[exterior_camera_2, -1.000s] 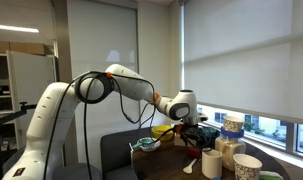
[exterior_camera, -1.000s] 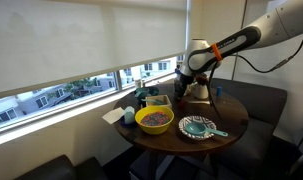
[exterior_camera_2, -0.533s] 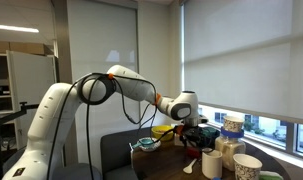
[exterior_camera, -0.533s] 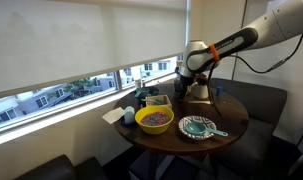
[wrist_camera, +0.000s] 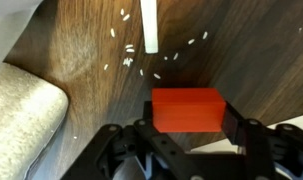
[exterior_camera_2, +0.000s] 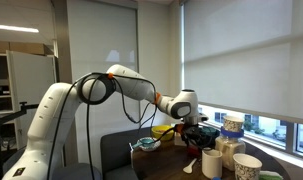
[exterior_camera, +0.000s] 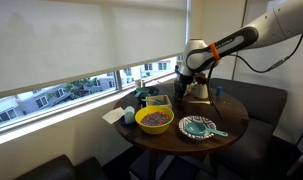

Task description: Pick up the red block and put it in the white cup

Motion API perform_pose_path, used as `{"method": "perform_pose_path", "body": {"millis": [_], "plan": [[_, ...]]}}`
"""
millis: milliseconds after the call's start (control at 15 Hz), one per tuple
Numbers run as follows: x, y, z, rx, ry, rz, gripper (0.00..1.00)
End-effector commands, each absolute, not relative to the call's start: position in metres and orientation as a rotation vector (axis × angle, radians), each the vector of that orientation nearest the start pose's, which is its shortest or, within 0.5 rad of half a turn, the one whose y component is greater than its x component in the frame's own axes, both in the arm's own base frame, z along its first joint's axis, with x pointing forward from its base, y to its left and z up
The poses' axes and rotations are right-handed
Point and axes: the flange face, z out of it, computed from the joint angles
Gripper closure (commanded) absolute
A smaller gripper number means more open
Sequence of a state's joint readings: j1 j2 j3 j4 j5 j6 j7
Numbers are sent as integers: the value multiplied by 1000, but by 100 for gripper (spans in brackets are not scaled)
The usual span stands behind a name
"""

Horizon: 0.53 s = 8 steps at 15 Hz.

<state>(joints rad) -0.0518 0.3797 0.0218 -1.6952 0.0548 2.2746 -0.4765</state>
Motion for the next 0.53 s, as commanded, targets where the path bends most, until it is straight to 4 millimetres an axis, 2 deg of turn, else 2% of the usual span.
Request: {"method": "perform_pose_path", "body": {"millis": [0,333,467], "plan": [[656,-5,440,-3091,-675,-415,59],[623,6,508,-3173,-714,-495,59],[612,-1,537,-3182,-649,-566,59]]}}
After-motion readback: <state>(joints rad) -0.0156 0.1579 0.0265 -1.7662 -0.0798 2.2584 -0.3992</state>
